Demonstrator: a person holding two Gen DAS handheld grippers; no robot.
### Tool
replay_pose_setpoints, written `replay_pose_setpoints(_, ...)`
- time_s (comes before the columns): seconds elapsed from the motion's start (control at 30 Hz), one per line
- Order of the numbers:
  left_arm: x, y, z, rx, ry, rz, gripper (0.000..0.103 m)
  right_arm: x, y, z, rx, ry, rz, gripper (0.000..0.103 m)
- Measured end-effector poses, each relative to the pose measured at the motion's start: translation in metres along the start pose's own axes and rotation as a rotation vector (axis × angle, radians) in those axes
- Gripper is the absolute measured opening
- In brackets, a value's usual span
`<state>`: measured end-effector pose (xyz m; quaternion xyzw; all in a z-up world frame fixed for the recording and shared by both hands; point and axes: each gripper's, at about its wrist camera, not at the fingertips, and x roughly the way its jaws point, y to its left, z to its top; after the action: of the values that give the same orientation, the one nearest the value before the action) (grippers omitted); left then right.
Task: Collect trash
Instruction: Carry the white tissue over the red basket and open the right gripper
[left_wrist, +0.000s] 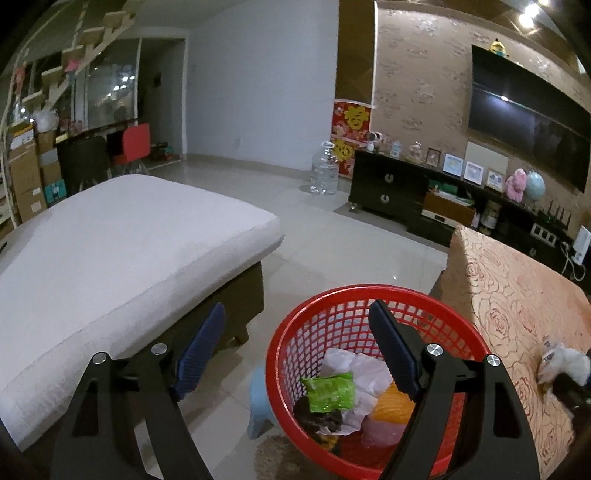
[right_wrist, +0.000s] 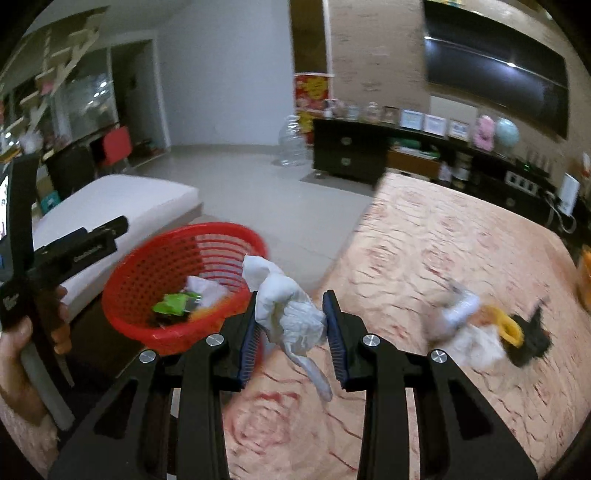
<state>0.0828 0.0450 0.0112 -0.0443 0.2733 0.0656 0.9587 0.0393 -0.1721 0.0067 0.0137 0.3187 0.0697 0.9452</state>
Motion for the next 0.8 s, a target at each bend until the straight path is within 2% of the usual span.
replay_pose_setpoints(0.27, -0.001, 0.011, 0.001, -0.037, -0.011, 0.032, 0.077, 0.04, 0.047, 0.025, -0.047, 0.035, 0.082, 0.033)
replay_pose_setpoints(0.57, -0.002, 0.013, 0.001, -0.04, -0.013, 0.032, 0.077, 0.068, 0.066, 0.025, -0.049, 0.084, 0.12, 0.035)
replay_pose_setpoints(0.6, -0.002, 0.013, 0.001, -0.039, -0.013, 0.031, 0.077, 0.07, 0.067, 0.024, -0.052, 0.089, 0.125, 0.036)
replay_pose_setpoints(0.73, -0.002, 0.013, 0.0, -0.039, -0.011, 0.035, 0.077, 0.068, 0.07, 0.021, -0.041, 0.085, 0.136, 0.052)
replay_pose_setpoints(0.8, -0.001, 0.014, 0.001, -0.04, -0.01, 0.037, 0.077, 0.065, 0.069, 0.02, -0.032, 0.077, 0.136, 0.055)
